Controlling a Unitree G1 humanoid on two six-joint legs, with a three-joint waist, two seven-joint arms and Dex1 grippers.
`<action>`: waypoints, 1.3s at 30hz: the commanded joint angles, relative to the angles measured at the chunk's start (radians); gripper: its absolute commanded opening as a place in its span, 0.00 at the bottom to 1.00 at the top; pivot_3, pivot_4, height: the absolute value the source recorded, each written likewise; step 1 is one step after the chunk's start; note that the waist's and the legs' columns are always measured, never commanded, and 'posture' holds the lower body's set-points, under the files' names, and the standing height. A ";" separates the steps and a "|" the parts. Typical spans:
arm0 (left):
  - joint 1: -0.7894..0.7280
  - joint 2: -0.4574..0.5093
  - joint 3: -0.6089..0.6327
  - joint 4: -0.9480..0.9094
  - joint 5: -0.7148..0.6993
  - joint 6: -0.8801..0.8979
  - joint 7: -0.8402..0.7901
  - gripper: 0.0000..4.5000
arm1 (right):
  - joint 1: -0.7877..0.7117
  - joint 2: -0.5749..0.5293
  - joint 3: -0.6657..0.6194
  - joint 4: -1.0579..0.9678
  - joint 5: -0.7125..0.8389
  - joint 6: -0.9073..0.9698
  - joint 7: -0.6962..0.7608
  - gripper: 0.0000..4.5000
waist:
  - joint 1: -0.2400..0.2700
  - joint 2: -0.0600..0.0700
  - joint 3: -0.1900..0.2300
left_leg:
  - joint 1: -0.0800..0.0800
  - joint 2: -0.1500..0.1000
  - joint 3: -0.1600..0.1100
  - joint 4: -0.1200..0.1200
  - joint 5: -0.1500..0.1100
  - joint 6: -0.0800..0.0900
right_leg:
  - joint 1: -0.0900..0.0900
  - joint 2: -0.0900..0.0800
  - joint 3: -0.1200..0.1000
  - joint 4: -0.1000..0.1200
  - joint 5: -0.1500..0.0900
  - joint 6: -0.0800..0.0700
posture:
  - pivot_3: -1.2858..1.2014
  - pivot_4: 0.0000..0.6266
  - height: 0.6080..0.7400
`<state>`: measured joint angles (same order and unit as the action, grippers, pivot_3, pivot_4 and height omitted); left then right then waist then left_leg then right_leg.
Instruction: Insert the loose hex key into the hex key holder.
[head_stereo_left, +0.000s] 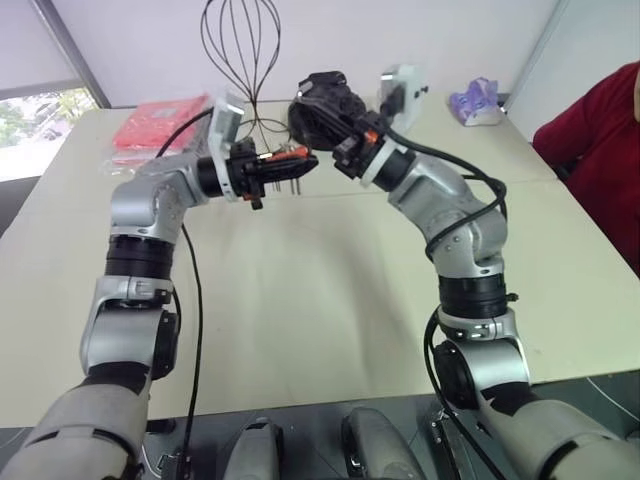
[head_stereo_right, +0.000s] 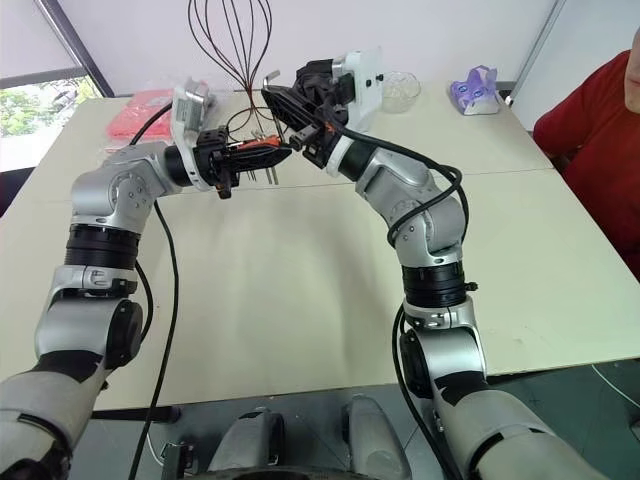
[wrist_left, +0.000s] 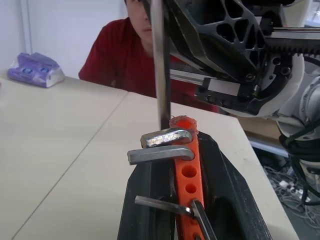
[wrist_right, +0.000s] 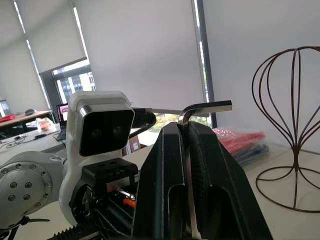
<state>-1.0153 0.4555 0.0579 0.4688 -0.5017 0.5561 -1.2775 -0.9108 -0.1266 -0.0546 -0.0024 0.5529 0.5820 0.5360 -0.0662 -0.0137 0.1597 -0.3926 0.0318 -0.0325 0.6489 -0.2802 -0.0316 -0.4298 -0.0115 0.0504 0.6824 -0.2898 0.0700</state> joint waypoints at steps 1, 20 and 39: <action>-0.009 0.012 0.015 -0.016 -0.004 -0.028 -0.006 0.00 | -0.025 0.002 -0.010 -0.034 0.018 -0.012 -0.002 0.01 | 0.000 0.000 0.000 | 0.000 0.000 0.000 0.000 0.000 0.000 | 0.000 0.000 0.000 0.000 0.000 0.000 | 0.52 0.24 1.00; -0.011 -0.003 -0.009 -0.001 0.027 -0.075 -0.002 0.00 | -0.017 0.017 -0.003 -0.060 0.040 -0.006 -0.022 0.01 | 0.000 0.000 0.000 | 0.000 0.000 0.000 0.000 0.000 0.000 | 0.000 0.000 0.000 0.000 0.000 0.000 | 0.52 0.24 1.00; -0.009 -0.006 -0.003 -0.036 -0.004 -0.056 0.002 0.00 | 0.011 0.035 0.004 -0.033 0.027 -0.017 -0.021 0.01 | 0.000 0.000 0.000 | 0.000 0.000 0.000 0.000 0.000 0.000 | 0.000 0.000 0.000 0.000 0.000 0.000 | 0.52 0.24 1.00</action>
<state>-1.0088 0.4454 0.0234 0.4830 -0.4718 0.4982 -1.2710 -0.8952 -0.0976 -0.0523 -0.0177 0.5736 0.5821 0.5111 -0.0665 -0.0137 0.1598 -0.3926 0.0318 -0.0325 0.6488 -0.2802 -0.0315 -0.4298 -0.0114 0.0504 0.6824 -0.2898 0.0700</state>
